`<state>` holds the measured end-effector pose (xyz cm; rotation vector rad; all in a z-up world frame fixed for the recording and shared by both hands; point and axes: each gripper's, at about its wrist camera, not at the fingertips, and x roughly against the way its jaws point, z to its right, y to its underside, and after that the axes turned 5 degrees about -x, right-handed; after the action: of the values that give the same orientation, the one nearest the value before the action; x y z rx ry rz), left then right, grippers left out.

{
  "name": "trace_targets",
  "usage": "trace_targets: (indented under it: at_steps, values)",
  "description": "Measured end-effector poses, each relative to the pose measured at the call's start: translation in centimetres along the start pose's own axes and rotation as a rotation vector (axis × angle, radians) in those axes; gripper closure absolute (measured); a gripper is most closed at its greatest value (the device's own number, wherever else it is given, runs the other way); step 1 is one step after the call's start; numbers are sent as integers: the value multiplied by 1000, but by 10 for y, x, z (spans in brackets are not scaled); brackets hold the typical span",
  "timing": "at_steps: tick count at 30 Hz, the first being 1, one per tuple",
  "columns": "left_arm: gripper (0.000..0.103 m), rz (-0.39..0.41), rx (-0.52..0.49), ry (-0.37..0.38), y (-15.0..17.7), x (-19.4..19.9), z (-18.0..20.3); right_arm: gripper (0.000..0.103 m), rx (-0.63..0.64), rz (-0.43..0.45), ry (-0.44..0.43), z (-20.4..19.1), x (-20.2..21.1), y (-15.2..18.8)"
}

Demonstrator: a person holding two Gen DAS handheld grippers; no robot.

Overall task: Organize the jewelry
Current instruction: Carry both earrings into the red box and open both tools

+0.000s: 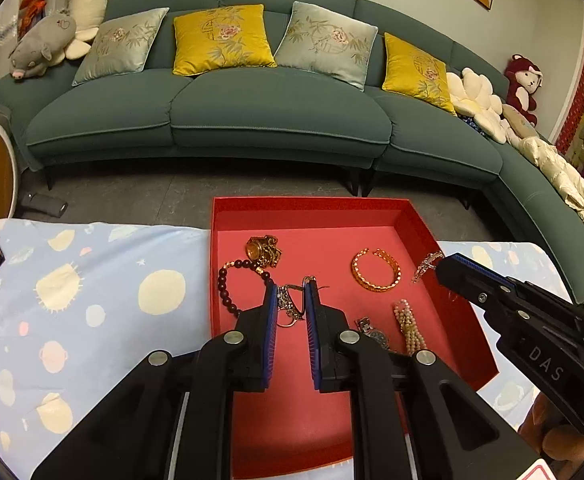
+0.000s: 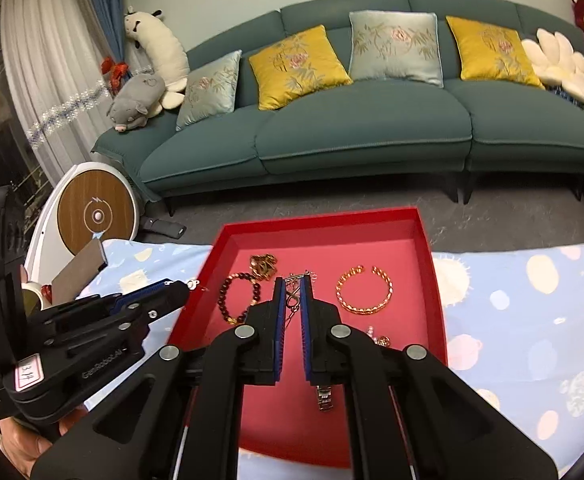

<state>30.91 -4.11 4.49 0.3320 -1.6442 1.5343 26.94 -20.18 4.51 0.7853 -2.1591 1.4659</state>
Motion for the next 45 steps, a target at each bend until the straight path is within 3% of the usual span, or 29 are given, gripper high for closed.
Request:
trace_targets:
  at_steps: [5, 22, 34, 45]
  values:
    - [92, -22, -2, -23, 6, -16, -2, 97, 1, -30, 17, 4, -20, 6]
    - [92, -51, -28, -73, 10, -25, -6, 97, 18, -4, 2, -10, -34, -5]
    - [92, -59, 49, -19, 5, -13, -28, 97, 19, 7, -5, -18, -38, -12]
    - [92, -134, 30, 9, 19, -38, -11, 97, 13, -36, 14, -14, -61, -1]
